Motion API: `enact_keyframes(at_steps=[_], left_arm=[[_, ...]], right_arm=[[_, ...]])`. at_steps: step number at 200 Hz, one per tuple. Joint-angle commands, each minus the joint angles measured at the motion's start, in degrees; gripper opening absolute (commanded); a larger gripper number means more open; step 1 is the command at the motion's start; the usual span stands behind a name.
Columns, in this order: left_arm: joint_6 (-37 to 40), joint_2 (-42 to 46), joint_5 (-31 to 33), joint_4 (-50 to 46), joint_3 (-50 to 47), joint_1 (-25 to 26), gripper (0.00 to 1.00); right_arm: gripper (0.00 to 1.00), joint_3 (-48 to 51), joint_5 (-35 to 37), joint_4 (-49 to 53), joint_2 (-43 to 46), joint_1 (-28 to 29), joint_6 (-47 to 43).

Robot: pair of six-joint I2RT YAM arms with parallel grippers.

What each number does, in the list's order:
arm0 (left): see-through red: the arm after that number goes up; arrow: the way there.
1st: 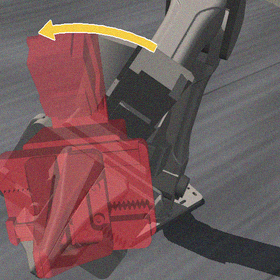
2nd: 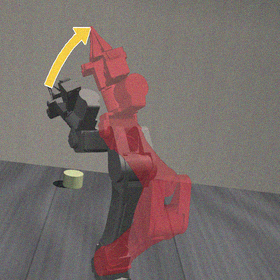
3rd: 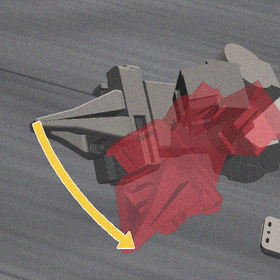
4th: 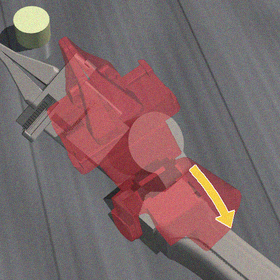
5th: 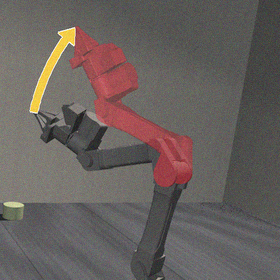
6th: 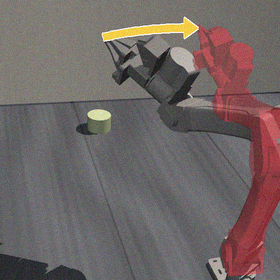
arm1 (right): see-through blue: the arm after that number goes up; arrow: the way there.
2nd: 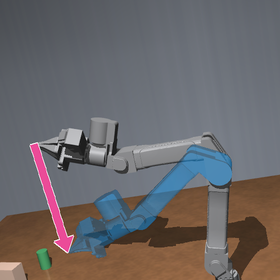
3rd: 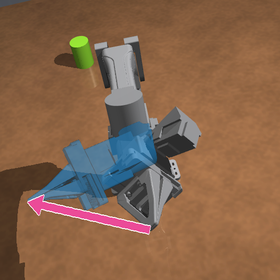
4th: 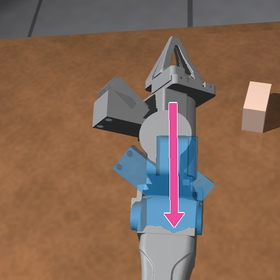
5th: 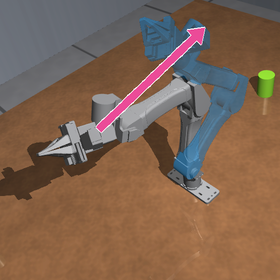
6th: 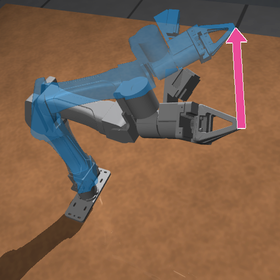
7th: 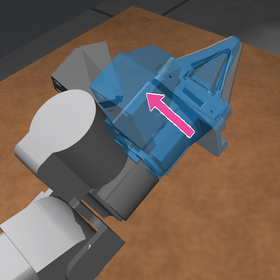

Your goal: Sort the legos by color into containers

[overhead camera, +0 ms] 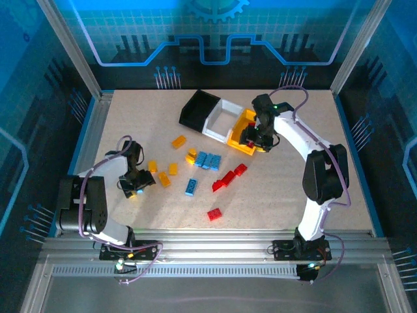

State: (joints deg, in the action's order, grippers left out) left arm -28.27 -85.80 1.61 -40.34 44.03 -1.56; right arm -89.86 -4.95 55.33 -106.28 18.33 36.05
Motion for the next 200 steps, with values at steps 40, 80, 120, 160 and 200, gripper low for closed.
enact_keyframes(at_steps=[40, 80, 120, 160, 200], left_arm=[[2.87, -0.34, 2.50, -1.76, 1.43, -0.35, 0.77], [3.16, -3.65, 2.31, -1.24, 2.47, -0.29, 0.74], [3.48, -2.72, 1.37, -0.80, 1.88, -0.28, 0.61], [3.61, -1.45, -0.03, -0.80, 1.68, -0.24, 0.41], [3.58, 0.50, -1.59, -1.07, 1.28, -0.20, 0.41]], right_arm=[[0.65, -1.32, 0.90, 0.38, 0.55, 3.11, 1.74], [0.61, -0.10, 1.66, 0.46, 1.87, 3.43, 1.94], [0.58, 2.63, 2.12, -0.30, 3.64, 3.42, 2.17], [0.55, 3.21, 2.05, -0.43, 4.15, 3.42, 2.01], [0.55, 2.54, 2.18, 0.08, 4.21, 3.39, 1.33]])
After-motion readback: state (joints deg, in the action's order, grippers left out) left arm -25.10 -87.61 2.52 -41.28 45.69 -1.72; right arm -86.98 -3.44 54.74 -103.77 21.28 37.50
